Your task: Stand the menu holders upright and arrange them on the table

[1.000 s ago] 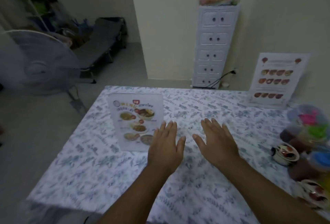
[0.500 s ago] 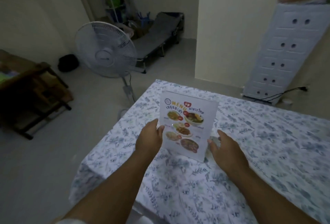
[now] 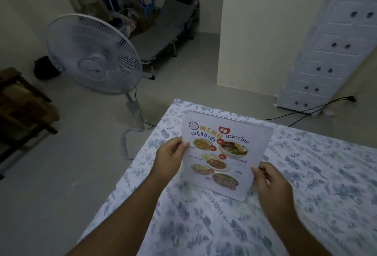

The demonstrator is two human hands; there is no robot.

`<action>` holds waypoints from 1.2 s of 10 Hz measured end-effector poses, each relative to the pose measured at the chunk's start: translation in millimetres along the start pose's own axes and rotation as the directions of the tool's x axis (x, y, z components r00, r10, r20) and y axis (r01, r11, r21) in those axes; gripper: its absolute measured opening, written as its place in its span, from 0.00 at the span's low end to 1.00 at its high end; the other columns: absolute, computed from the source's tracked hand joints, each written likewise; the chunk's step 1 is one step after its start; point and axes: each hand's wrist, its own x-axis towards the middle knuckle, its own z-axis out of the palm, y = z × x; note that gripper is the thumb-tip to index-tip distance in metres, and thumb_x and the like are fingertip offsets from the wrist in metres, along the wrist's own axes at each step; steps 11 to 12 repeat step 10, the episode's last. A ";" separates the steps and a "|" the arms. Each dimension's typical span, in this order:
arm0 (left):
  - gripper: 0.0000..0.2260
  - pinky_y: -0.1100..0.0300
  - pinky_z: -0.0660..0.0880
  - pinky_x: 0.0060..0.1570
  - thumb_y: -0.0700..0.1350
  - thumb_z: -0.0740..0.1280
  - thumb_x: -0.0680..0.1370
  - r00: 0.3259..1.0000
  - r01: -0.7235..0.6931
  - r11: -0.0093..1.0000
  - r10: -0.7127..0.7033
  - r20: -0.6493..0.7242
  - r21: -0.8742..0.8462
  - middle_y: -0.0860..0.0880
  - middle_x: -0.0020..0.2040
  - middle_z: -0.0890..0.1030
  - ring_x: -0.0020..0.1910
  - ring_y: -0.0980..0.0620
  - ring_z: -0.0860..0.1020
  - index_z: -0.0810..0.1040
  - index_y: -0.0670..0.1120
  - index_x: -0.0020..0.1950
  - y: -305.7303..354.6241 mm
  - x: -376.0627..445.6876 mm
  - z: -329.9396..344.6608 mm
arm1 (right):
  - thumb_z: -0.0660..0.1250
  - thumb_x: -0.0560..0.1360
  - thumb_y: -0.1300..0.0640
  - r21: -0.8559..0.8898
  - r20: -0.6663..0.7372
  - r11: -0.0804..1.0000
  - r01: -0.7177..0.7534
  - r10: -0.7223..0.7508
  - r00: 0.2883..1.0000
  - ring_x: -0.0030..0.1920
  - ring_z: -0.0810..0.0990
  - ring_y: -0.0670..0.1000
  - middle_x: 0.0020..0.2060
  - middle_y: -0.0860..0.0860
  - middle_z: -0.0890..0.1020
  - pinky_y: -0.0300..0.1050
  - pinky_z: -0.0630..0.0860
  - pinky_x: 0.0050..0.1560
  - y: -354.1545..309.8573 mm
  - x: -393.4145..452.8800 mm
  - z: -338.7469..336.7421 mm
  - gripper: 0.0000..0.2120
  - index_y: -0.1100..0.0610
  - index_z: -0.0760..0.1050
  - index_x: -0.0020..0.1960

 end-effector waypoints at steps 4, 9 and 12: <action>0.08 0.51 0.85 0.52 0.41 0.64 0.84 0.999 -0.023 0.995 0.025 0.030 -0.093 0.52 0.47 0.88 0.48 0.51 0.86 0.84 0.44 0.55 3.3 238.7 -59.7 | 0.66 0.81 0.56 0.109 -0.076 0.994 -0.006 0.014 0.997 0.42 0.84 0.46 0.40 0.44 0.84 0.43 0.82 0.42 -57.0 185.0 148.1 0.05 0.52 0.79 0.47; 0.12 0.46 0.83 0.55 0.51 0.62 0.84 0.992 -0.122 0.990 0.124 -0.029 0.066 0.52 0.50 0.88 0.51 0.50 0.86 0.85 0.52 0.57 -14.2 268.6 -56.2 | 0.66 0.80 0.53 0.049 -0.069 0.999 0.015 -0.011 0.998 0.40 0.84 0.42 0.40 0.46 0.84 0.44 0.82 0.40 -49.9 210.2 161.9 0.05 0.53 0.79 0.51; 0.13 0.62 0.76 0.47 0.49 0.59 0.86 0.979 -0.108 0.980 0.134 -0.154 0.164 0.64 0.45 0.82 0.45 0.61 0.80 0.83 0.51 0.61 7.6 243.6 -54.9 | 0.65 0.80 0.49 -0.076 0.041 0.996 -0.043 0.046 0.998 0.43 0.81 0.40 0.44 0.45 0.85 0.38 0.73 0.40 -63.7 199.3 135.1 0.11 0.53 0.81 0.58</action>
